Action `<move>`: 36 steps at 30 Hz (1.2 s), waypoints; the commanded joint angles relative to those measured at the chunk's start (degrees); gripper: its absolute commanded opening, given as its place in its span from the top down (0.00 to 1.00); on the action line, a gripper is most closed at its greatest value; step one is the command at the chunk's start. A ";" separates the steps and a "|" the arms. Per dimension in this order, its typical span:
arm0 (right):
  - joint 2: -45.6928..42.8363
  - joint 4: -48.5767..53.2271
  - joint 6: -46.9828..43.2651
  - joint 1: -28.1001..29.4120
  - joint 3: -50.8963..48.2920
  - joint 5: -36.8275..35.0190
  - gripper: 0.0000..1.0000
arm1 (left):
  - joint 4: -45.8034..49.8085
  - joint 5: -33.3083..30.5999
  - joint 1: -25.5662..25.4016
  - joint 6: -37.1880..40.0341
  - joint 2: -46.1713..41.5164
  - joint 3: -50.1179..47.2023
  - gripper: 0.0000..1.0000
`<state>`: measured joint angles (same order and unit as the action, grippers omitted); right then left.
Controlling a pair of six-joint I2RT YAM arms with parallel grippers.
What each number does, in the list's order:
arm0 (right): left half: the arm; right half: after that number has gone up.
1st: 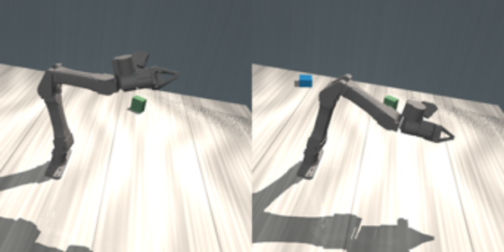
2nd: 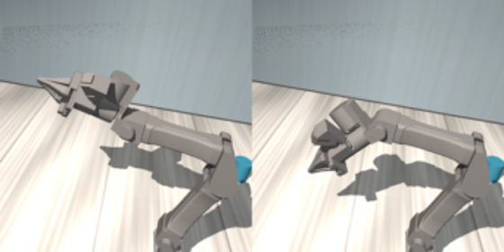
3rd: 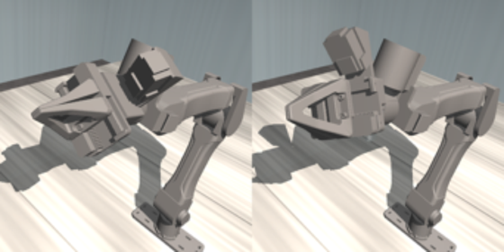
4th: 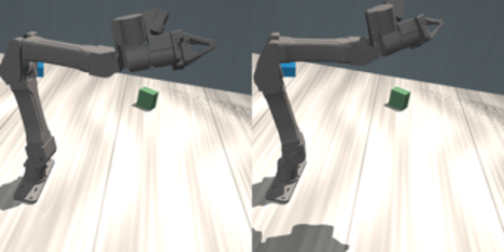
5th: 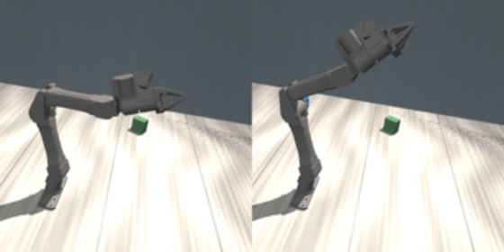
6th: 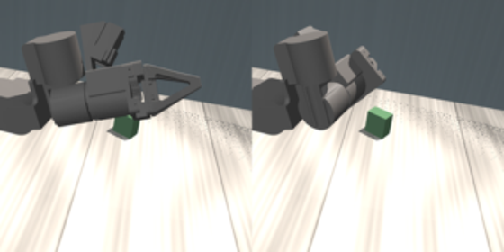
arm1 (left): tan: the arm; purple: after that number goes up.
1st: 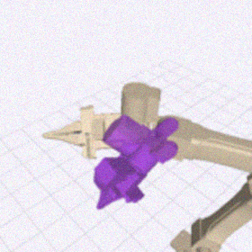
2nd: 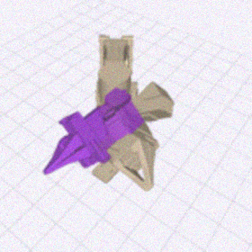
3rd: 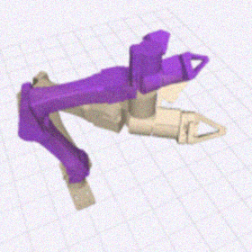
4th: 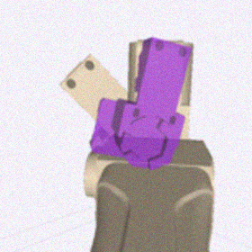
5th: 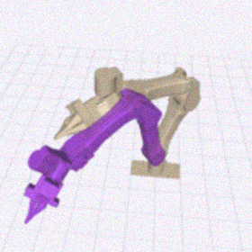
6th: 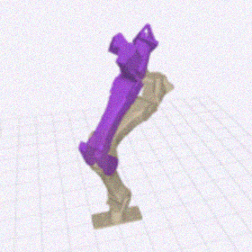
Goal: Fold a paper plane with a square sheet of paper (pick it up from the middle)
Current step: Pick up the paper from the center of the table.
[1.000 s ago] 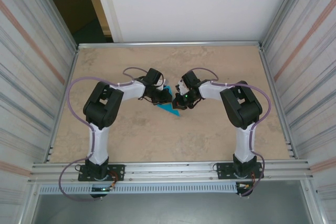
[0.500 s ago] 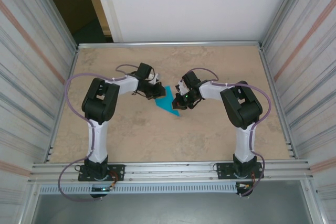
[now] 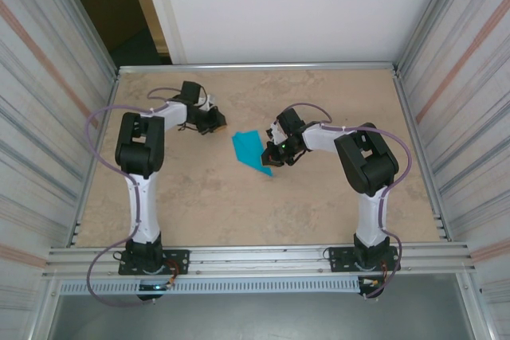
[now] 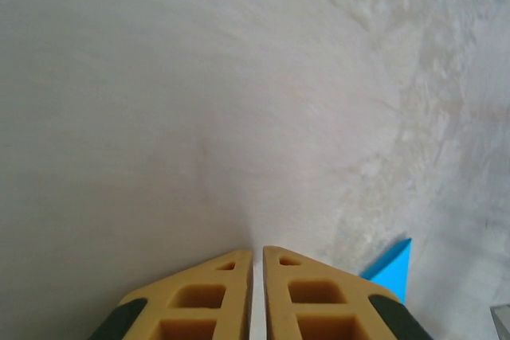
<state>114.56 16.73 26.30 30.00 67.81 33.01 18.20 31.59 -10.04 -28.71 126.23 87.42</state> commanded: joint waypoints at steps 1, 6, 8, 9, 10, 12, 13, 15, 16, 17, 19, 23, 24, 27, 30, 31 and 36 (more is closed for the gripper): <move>0.93 6.01 -0.25 0.41 -0.10 -2.84 0.96 | 2.61 -3.72 0.56 -0.39 -5.30 -0.19 0.85; -6.47 -1.14 4.42 0.42 4.72 -0.12 0.78 | -1.19 -4.68 -0.15 -4.52 -17.59 -8.19 0.79; -9.44 -4.68 6.37 0.02 3.53 -1.81 0.69 | -3.99 -5.23 -0.50 -6.85 -22.61 -14.05 0.71; -10.47 -6.28 6.86 -0.26 2.32 -2.76 0.66 | -5.14 -5.31 -0.65 -8.29 -24.74 -16.58 0.67; -11.42 -7.85 7.38 -0.73 0.85 -4.10 0.63 | -6.96 -5.00 -0.81 -9.59 -26.94 -19.63 0.63; -11.70 -9.24 7.79 -1.90 -1.36 -4.95 0.58 | -10.33 -4.30 -1.56 -12.13 -30.43 -25.13 0.56; -11.33 -9.35 7.88 -2.61 -1.70 -4.30 0.58 | -11.79 -4.09 -2.05 -13.25 -32.00 -27.74 0.52; -9.75 -9.59 8.06 -3.81 -2.06 -2.79 0.58 | -14.51 -3.87 -3.09 -15.61 -34.49 -31.80 0.47; -8.76 -9.49 7.80 -4.12 -1.80 -1.97 0.57 | -16.44 -3.52 -3.65 -16.85 -35.47 -34.04 0.46; -7.51 -8.47 7.09 -4.31 -0.84 -0.91 0.57 | -18.12 -3.34 -4.19 -18.19 -36.47 -35.99 0.44; -4.86 -5.64 5.31 -4.39 1.76 0.37 0.60 | -21.25 -3.00 -5.24 -20.56 -37.61 -38.96 0.42; -0.65 -4.08 3.96 -4.36 4.66 0.71 0.64 | -23.38 -3.11 -7.88 -22.19 -37.32 -41.13 0.40; 0.11 -4.00 3.77 -4.46 5.21 0.96 0.65 | -23.38 -3.12 -8.52 -22.38 -36.99 -41.18 0.40; 2.50 -3.83 3.38 -4.51 7.09 1.82 0.69 | -24.15 -2.51 -9.93 -22.62 -35.14 -40.73 0.40; 4.25 -3.77 2.56 -4.42 8.50 2.91 0.72 | -24.67 -2.16 -10.80 -22.97 -33.50 -40.02 0.40; 4.63 -3.65 2.21 -4.42 8.78 2.98 0.73 | -24.86 -1.92 -10.96 -23.01 -33.12 -39.80 0.39; 5.95 -3.29 1.24 -4.47 9.75 4.11 0.78 | -24.79 -1.57 -11.31 -22.95 -32.03 -38.82 0.39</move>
<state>118.98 12.08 29.43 25.26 75.96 35.07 -5.39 28.93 -21.06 -51.13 93.51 46.70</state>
